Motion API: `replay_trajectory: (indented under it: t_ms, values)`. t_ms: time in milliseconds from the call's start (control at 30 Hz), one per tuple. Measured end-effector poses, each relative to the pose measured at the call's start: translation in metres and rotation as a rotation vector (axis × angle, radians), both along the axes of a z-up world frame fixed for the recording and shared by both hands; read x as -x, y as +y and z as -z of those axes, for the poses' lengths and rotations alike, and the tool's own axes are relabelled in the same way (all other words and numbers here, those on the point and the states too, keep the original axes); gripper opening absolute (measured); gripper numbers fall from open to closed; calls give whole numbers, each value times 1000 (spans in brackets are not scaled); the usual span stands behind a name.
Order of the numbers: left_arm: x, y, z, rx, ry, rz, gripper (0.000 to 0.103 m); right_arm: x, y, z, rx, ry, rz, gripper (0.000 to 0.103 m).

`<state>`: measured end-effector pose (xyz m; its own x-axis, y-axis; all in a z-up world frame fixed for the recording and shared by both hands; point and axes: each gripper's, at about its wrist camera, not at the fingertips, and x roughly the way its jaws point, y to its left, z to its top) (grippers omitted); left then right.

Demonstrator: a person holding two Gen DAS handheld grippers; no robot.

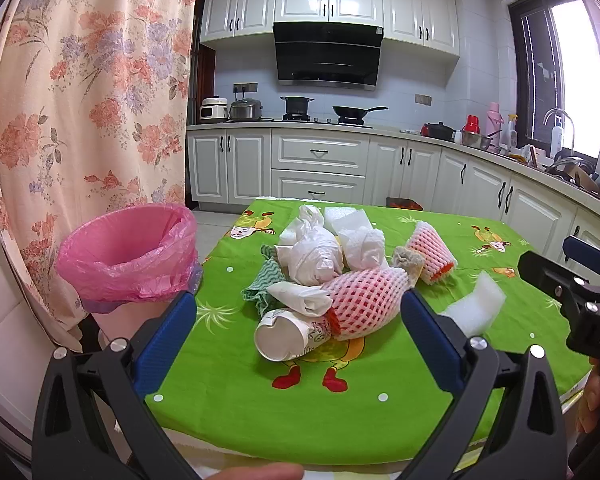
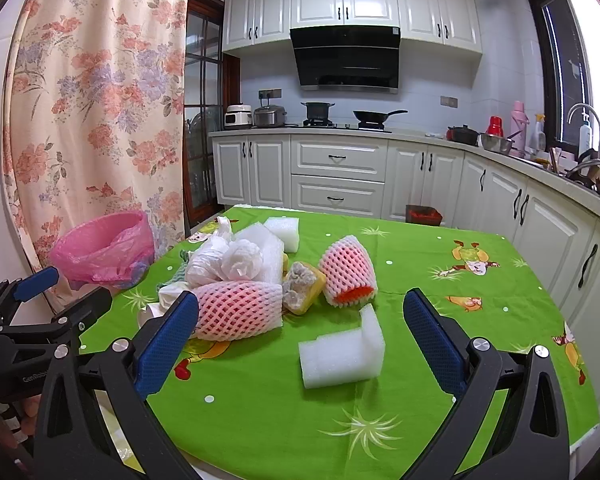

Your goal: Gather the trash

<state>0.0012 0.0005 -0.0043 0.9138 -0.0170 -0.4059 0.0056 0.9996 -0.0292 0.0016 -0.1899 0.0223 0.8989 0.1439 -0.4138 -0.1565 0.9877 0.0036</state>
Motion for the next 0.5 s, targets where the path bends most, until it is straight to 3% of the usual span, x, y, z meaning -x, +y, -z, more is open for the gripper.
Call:
replay_trajectory:
  t_ms: [500]
  values:
    - [0, -1, 1, 1, -1, 1, 99, 0, 2, -2, -7, -3, -2, 96]
